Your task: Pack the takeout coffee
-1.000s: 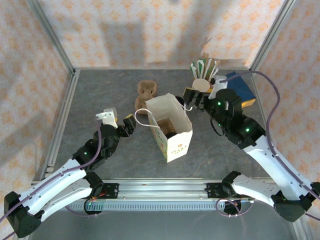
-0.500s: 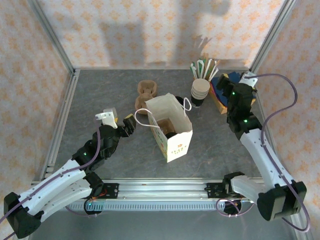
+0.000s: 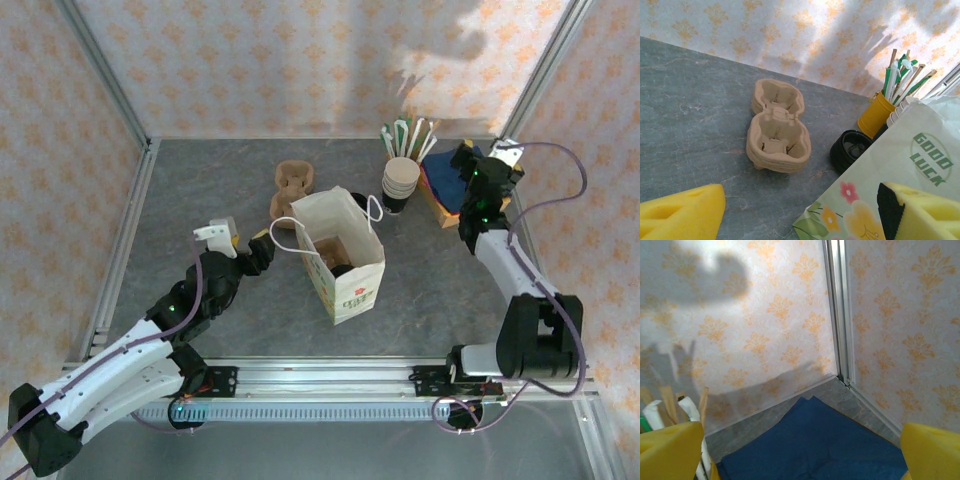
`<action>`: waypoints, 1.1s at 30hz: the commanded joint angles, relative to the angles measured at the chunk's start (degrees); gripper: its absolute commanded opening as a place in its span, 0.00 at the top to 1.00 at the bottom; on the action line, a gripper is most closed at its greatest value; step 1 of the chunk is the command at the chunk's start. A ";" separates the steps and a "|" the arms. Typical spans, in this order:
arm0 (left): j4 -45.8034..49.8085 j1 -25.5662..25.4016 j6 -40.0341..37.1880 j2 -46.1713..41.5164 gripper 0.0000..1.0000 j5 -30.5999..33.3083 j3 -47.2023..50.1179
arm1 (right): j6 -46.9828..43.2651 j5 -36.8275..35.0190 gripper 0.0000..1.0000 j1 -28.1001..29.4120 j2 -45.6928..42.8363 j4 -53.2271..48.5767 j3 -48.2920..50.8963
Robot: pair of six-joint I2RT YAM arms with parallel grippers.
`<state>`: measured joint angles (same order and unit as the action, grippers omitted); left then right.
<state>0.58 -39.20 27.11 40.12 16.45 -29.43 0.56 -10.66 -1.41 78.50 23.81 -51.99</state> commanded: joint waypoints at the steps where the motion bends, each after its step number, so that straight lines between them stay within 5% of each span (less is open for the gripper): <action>1: -1.50 0.55 0.90 -1.41 0.19 -1.13 1.20 | 0.58 1.22 0.00 -2.45 3.08 4.20 -1.55; 33: -1.17 0.53 2.90 -3.29 0.19 -2.23 2.89 | 14.40 10.81 0.02 -6.06 35.93 -33.58 -33.04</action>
<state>0.58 -39.20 29.08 37.60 15.11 -27.11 13.69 -0.71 -6.87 113.73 -6.07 -83.29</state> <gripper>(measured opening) 0.810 0.981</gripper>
